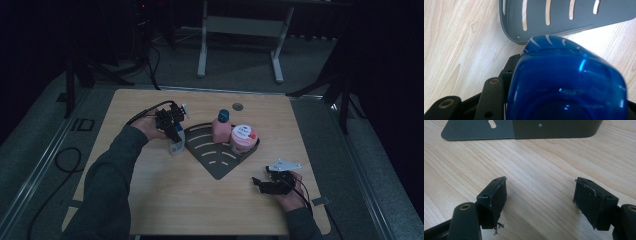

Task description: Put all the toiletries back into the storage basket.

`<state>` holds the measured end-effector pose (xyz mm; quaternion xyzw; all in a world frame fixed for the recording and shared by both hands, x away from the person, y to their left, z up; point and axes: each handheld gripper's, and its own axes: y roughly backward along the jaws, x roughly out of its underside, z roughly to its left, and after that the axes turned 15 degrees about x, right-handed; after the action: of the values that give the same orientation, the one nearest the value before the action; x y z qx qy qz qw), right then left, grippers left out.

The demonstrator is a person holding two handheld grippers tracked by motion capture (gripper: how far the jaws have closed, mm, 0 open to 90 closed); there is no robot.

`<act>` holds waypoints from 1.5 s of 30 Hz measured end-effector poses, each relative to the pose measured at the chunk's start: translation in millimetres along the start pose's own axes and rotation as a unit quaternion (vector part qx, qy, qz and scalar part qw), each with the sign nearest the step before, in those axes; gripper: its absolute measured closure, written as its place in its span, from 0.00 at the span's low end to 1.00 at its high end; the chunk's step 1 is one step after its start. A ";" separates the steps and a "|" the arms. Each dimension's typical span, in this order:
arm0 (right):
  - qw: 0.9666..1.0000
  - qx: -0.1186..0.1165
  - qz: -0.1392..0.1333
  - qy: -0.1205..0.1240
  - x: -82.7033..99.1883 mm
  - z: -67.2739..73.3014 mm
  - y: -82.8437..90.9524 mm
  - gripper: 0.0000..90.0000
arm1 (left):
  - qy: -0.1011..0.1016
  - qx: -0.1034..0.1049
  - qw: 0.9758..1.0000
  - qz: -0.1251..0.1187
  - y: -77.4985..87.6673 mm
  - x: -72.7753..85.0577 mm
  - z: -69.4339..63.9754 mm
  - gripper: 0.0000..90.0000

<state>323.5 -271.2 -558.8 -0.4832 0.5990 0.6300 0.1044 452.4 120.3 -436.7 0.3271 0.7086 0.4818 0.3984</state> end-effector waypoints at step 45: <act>1.000 0.000 0.000 -0.001 0.0 0.1 0.0 0.29 | -0.022 -0.010 0.999 -0.021 35.1 -5.8 -15.5 0.61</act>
<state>323.5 -271.1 -558.8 -0.4825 0.5987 0.6307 0.1049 444.3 120.1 -398.8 0.3187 0.7016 0.4729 0.4273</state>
